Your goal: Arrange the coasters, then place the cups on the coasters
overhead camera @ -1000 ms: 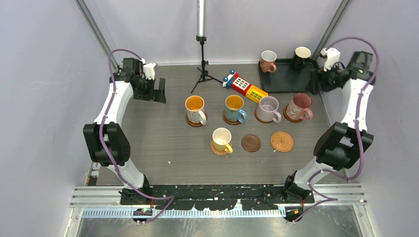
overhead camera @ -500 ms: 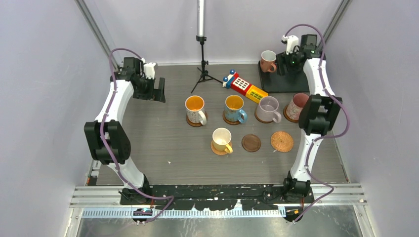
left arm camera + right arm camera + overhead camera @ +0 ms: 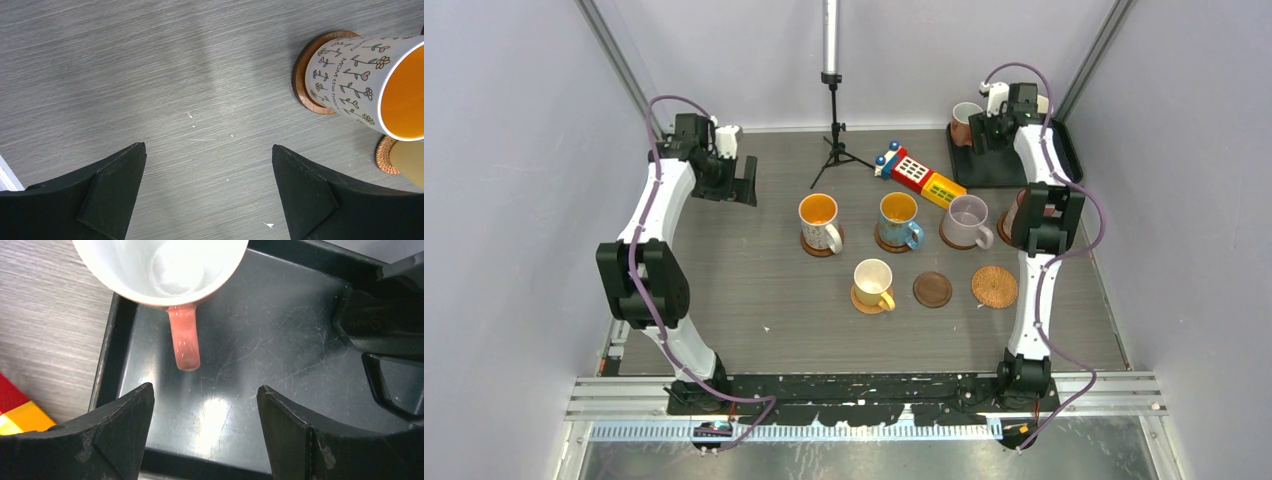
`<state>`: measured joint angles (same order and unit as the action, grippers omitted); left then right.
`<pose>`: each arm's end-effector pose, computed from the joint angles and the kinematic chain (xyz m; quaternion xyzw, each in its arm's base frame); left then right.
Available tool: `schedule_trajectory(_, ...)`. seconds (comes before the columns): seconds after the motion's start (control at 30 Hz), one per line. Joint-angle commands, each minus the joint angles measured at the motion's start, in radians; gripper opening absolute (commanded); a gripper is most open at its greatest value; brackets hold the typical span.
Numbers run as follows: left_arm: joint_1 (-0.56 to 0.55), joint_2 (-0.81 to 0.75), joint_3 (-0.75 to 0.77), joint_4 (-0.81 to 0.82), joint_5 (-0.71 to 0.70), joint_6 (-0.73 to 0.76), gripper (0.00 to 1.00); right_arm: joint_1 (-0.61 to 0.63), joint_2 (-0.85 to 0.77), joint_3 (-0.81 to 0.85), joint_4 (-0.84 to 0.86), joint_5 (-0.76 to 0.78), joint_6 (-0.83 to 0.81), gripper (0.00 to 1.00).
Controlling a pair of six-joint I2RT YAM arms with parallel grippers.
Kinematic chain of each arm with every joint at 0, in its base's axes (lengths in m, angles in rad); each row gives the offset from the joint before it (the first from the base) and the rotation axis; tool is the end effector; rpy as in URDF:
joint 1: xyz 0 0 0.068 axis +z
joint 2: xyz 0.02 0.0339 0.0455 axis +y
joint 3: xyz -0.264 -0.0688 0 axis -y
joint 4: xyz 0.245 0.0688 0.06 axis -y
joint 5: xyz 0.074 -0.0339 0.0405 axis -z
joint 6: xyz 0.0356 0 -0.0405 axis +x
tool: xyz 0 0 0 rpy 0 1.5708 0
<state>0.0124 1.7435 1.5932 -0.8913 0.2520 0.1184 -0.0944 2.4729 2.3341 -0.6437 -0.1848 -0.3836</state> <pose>0.3714 -0.0043 0.3026 0.0835 0.9545 -0.1041 0.2668 0.5535 -0.0458 0.2258 -0.1675 0.9047 -0.0078 0.3917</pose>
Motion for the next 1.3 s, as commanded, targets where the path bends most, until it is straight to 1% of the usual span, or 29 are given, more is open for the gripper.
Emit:
schedule_trajectory(0.0,-0.003,-0.001,0.050,-0.010,-0.010,0.021,1.00,0.016,0.014,0.042,0.130,0.038,0.047,0.80)
schedule_trajectory(0.07,-0.003,-0.001,0.049,-0.011,-0.012,0.024,1.00,0.020,0.034,0.049,0.154,0.045,0.058,0.78)
schedule_trajectory(0.2,-0.003,0.001,0.048,-0.014,-0.019,0.027,1.00,0.025,0.061,0.065,0.187,0.028,0.066,0.67)
schedule_trajectory(0.27,-0.004,0.002,0.048,-0.014,-0.020,0.027,1.00,0.028,0.070,0.074,0.193,0.020,0.063,0.65)
schedule_trajectory(0.37,-0.004,0.004,0.050,-0.013,-0.025,0.031,1.00,0.031,0.082,0.087,0.195,0.019,0.063,0.59)
schedule_trajectory(0.67,-0.003,0.020,0.059,-0.012,-0.025,0.036,1.00,0.032,0.053,0.061,0.174,-0.039,0.023,0.37)
schedule_trajectory(0.77,-0.003,0.028,0.067,-0.012,-0.023,0.037,1.00,0.029,0.017,0.025,0.174,-0.043,0.021,0.28)
schedule_trajectory(0.97,-0.003,0.033,0.062,-0.006,-0.015,0.038,1.00,0.020,-0.078,-0.085,0.174,-0.058,0.012,0.16)
schedule_trajectory(1.07,-0.003,0.034,0.058,-0.002,-0.011,0.038,1.00,0.010,-0.138,-0.167,0.172,-0.073,0.004,0.14)
schedule_trajectory(1.27,-0.003,0.034,0.047,0.004,-0.001,0.036,1.00,-0.004,-0.266,-0.340,0.125,-0.109,-0.015,0.13)
